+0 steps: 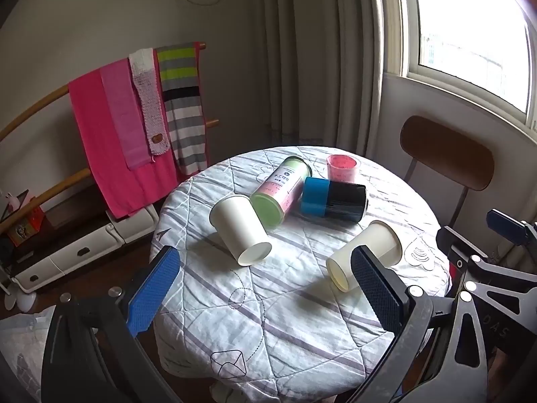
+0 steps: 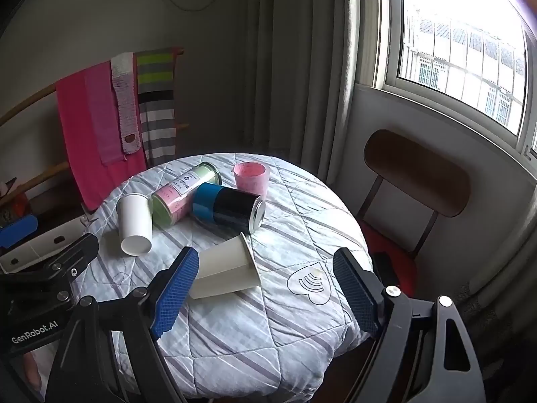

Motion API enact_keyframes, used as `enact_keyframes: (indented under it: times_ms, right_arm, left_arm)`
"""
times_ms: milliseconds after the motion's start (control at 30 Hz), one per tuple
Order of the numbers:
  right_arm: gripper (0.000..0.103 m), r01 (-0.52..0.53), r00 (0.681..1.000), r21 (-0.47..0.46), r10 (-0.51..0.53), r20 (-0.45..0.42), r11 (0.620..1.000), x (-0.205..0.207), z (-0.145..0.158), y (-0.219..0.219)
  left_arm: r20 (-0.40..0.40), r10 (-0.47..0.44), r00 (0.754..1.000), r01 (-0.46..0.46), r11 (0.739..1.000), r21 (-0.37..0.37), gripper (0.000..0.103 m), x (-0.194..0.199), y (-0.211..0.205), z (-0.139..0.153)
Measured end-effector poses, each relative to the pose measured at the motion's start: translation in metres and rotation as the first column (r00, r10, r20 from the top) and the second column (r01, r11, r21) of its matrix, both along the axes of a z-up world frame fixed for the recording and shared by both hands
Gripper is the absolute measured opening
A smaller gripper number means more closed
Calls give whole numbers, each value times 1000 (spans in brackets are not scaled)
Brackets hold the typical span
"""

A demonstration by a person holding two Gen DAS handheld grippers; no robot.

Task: Flip cup upright

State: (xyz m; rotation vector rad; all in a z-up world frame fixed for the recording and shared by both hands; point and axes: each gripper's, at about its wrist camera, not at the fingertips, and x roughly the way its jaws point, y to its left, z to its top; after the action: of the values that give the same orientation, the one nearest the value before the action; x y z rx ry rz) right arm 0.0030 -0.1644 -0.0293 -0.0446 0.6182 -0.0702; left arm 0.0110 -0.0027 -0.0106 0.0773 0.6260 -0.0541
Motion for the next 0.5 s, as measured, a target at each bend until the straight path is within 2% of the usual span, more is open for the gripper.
enact_keyframes:
  times_ms: [500]
  right_arm:
    - [84, -8, 1000, -3, 8, -14, 1000, 10, -3, 2]
  left_arm:
    - [-5, -2, 1000, 2, 1000, -7, 103, 5, 0, -7]
